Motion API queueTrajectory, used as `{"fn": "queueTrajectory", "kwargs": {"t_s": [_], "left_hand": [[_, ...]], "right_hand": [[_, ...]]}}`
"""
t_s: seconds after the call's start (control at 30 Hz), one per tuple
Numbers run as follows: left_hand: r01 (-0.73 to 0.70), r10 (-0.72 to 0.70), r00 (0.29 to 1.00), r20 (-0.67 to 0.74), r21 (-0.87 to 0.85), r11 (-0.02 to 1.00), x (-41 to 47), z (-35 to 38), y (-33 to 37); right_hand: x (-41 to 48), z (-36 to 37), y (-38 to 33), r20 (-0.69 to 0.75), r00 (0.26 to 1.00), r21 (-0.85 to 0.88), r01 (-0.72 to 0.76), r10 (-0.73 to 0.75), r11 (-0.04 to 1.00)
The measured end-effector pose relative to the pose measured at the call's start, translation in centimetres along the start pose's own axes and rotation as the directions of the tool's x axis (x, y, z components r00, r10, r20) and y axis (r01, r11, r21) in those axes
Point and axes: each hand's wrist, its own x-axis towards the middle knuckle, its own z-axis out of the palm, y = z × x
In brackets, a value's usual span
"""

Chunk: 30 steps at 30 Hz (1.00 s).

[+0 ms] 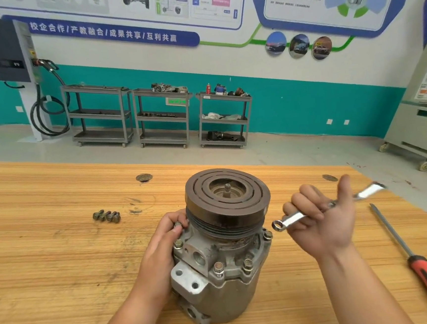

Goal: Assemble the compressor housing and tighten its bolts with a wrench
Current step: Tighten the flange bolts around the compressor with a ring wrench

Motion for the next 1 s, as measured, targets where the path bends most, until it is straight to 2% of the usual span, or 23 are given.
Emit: {"fn": "queueTrajectory", "kwargs": {"t_s": [0.07,0.17,0.3,0.37,0.47,0.53,0.57,0.6,0.67,0.73,0.8,0.9,1.0], "left_hand": [[0.005,-0.005,1.0,-0.011,0.023,1.0,-0.1,-0.1,-0.1],[0.013,-0.012,1.0,-0.017,0.033,0.999,-0.1,-0.2,-0.1],[0.018,-0.018,1.0,-0.003,0.022,1.0,0.0,-0.2,-0.1],[0.012,-0.012,1.0,-0.003,0.021,1.0,0.0,-0.2,-0.2],[0.004,-0.004,1.0,0.006,-0.003,1.0,0.0,-0.2,-0.1],[-0.001,0.001,1.0,0.005,-0.011,1.0,0.0,-0.1,0.0],[-0.003,0.003,1.0,0.001,-0.012,1.0,0.0,-0.1,0.1],[-0.004,0.004,1.0,-0.003,-0.012,1.0,0.0,0.0,0.1],[-0.001,0.001,1.0,-0.007,-0.02,1.0,0.0,0.0,0.1],[0.002,-0.003,1.0,-0.012,-0.026,1.0,0.0,0.0,0.1],[0.008,-0.009,1.0,-0.02,-0.014,1.0,0.0,0.0,0.1],[0.027,-0.027,0.999,-0.022,-0.018,0.999,0.1,-0.1,0.0],[0.03,-0.03,0.999,-0.029,-0.006,1.0,0.0,-0.1,-0.2]], "right_hand": [[1.7,-0.6,0.6,0.016,0.993,0.101,-0.119,0.118,0.988],[3.1,-1.3,1.5,0.11,0.966,0.11,-0.246,0.234,0.963],[4.4,-1.7,1.7,0.341,0.853,0.036,-0.431,0.394,0.902],[4.8,-1.6,1.4,0.387,0.81,-0.027,-0.467,0.44,0.884],[5.0,-1.7,1.1,0.397,0.791,-0.134,-0.452,0.465,0.882],[4.9,-2.0,0.9,0.425,0.77,-0.068,-0.497,0.476,0.865],[4.6,-2.0,0.8,0.41,0.782,-0.011,-0.511,0.47,0.86],[4.3,-2.1,0.8,0.389,0.804,0.03,-0.499,0.45,0.866],[3.2,-1.9,0.6,0.25,0.892,-0.003,-0.389,0.377,0.921],[1.5,-1.1,0.4,0.093,0.963,-0.079,-0.245,0.252,0.966],[-0.4,-0.3,0.5,-0.021,0.996,-0.119,-0.091,0.089,0.989],[-3.7,1.0,1.9,-0.136,0.976,-0.195,0.139,-0.167,0.971],[-5.8,2.3,3.7,-0.226,0.891,-0.336,0.308,-0.393,0.89]]}}
